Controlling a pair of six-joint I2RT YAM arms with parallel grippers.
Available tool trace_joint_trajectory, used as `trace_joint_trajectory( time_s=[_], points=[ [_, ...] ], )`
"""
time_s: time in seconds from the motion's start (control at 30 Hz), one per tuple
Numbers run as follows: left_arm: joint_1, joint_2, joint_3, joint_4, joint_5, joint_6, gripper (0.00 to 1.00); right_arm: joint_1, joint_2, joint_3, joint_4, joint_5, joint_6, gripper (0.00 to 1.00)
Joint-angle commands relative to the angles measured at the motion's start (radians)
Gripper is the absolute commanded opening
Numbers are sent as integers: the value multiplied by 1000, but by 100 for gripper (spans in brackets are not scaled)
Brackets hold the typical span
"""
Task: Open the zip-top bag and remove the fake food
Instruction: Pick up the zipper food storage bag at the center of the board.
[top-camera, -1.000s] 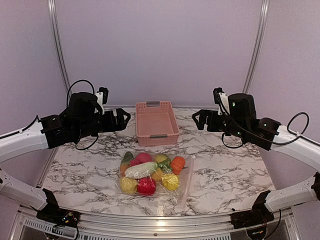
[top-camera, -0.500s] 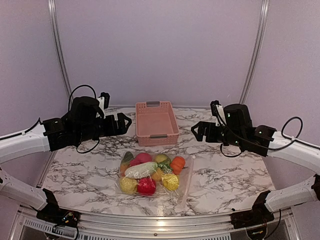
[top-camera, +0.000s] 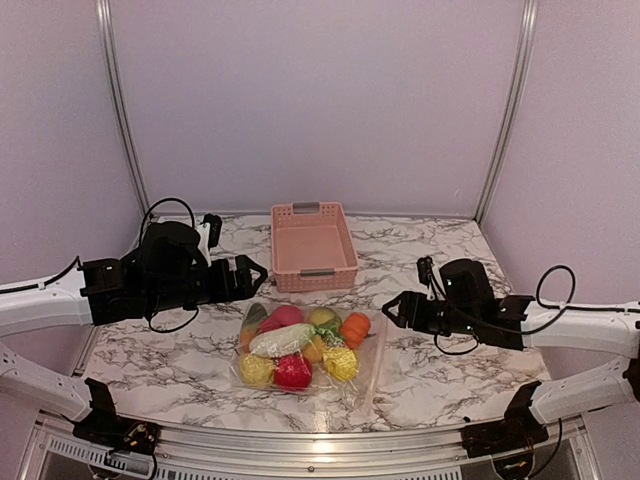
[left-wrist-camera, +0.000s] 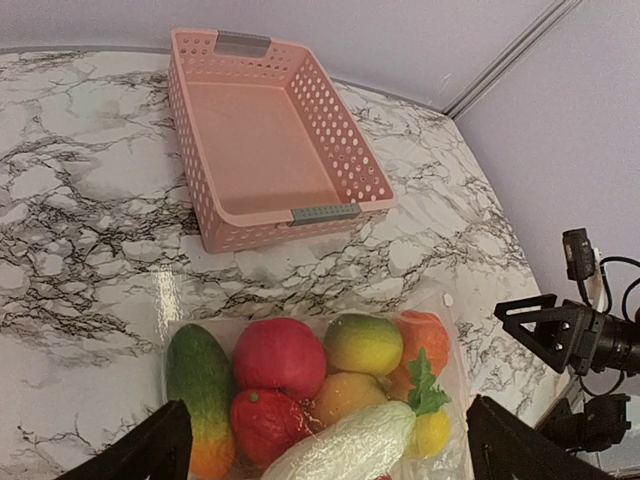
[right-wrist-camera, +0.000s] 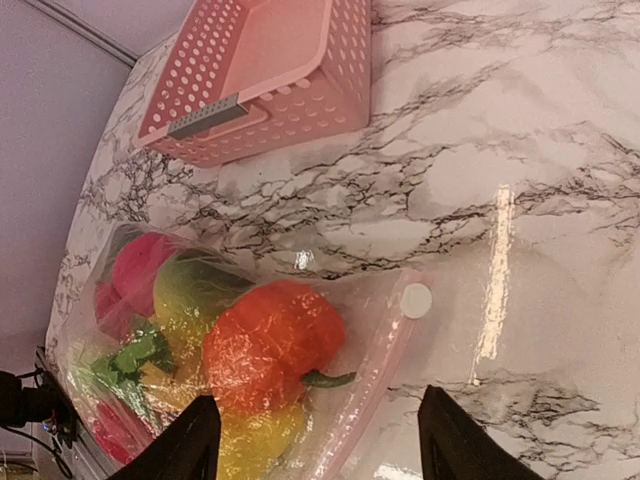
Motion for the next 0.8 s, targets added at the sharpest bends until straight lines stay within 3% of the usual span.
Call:
trace_joint_trajectory(
  time_s=[0.0, 0.2, 0.43, 0.77],
  points=[
    [-8, -43, -15, -36, -15, -31, 99, -11, 22, -40, 163, -54, 95, 61],
    [-8, -53, -4, -66, -21, -16, 99, -35, 50, -135, 309, -93, 172, 54],
    [-8, -52, 3, -72, -33, -6, 99, -51, 73, -223, 436, -103, 229, 53],
    [-8, -12, 41, -71, -46, 16, 99, -51, 205, -257, 639, -144, 270, 43]
  ],
)
